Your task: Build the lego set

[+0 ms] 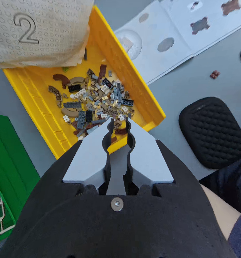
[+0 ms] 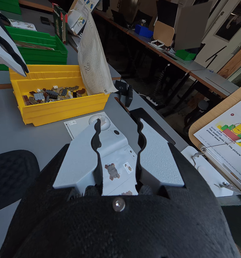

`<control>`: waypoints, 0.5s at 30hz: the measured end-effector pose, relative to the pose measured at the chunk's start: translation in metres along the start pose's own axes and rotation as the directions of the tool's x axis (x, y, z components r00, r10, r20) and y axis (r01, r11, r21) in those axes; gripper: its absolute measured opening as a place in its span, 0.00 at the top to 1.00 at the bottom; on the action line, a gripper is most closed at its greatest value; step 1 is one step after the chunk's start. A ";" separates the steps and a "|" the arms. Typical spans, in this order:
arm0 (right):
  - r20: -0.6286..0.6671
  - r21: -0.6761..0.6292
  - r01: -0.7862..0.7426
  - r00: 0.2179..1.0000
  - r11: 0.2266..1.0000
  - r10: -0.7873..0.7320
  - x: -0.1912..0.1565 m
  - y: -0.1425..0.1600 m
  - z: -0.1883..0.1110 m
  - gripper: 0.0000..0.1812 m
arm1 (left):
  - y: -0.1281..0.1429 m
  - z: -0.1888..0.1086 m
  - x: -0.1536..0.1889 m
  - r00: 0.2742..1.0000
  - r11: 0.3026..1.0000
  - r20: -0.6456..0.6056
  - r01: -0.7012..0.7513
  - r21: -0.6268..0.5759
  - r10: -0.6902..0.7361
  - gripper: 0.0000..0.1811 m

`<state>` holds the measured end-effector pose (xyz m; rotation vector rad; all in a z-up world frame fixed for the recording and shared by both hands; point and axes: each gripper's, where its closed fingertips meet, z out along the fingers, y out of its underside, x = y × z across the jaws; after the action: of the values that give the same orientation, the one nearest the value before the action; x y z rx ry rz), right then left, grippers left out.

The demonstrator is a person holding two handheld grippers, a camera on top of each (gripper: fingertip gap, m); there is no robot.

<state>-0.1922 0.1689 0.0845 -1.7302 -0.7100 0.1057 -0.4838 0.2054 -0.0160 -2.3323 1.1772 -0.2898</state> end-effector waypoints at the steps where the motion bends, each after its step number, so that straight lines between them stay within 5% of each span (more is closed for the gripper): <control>1: -0.013 -0.034 0.016 1.000 0.999 -0.016 0.004 0.005 0.003 0.71 | 0.008 0.004 -0.010 0.999 0.998 0.036 0.015 -0.065 -0.012 0.91; 7: -0.047 -0.134 0.066 0.996 0.989 -0.073 0.019 0.032 0.000 0.71 | 0.020 0.037 -0.012 0.999 0.975 -0.043 -0.030 -0.218 0.021 0.91; 12: -0.059 -0.132 -0.003 0.998 0.991 -0.005 0.034 0.041 0.002 0.71 | 0.049 0.075 -0.012 0.980 0.884 -0.111 0.097 -0.457 -0.165 0.92; 15: -0.078 -0.164 -0.013 0.997 0.986 0.000 0.043 0.051 0.004 0.71 | 0.047 0.083 -0.011 0.976 0.889 -0.156 0.065 -0.453 -0.151 0.91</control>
<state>-0.1388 0.1885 0.0493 -1.8838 -0.6706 -0.0167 -0.4895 0.2191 -0.1112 -2.8306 1.3160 -0.3096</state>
